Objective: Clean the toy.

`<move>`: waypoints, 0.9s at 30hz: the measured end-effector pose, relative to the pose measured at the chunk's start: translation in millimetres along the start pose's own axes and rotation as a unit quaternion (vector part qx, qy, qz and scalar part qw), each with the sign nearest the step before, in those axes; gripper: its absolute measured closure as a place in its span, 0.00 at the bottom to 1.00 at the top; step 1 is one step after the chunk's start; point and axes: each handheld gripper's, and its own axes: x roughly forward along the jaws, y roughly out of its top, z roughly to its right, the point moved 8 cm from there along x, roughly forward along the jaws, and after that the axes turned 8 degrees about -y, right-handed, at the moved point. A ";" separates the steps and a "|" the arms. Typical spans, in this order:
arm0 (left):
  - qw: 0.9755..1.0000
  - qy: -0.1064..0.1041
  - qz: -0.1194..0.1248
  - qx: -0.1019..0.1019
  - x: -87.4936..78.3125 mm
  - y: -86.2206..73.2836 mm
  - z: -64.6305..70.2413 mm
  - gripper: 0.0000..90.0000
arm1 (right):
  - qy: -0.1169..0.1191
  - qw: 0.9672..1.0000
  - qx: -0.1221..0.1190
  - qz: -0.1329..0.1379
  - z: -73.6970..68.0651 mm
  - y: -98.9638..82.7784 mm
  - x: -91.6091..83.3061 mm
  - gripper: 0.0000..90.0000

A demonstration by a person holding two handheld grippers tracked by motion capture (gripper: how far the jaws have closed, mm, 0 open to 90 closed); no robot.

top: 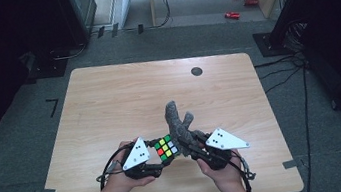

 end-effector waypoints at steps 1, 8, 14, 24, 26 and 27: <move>1.000 0.001 0.006 -0.001 -2.4 2.4 -0.4 0.39 | -0.003 1.000 0.000 0.001 2.3 -1.8 1.2 0.79; 0.994 -0.010 0.095 -0.056 -26.7 20.9 -13.2 0.39 | -0.017 1.000 0.015 -0.022 25.4 -24.7 7.8 0.79; 0.981 -0.048 0.144 -0.124 -35.4 25.1 -21.4 0.39 | 0.059 0.993 -0.100 0.016 -21.8 -32.8 15.6 0.77; 0.982 -0.063 0.125 -0.126 -30.5 19.8 -18.9 0.39 | 0.009 0.992 -0.120 0.050 -6.8 -22.2 12.9 0.77; 0.982 -0.063 0.125 -0.127 -29.9 20.3 -18.7 0.39 | 0.011 0.991 -0.124 0.051 -8.4 -23.1 12.4 0.76; 0.981 -0.062 0.127 -0.129 -30.0 20.7 -20.0 0.39 | 0.030 0.989 -0.139 0.039 -17.9 -30.4 13.9 0.77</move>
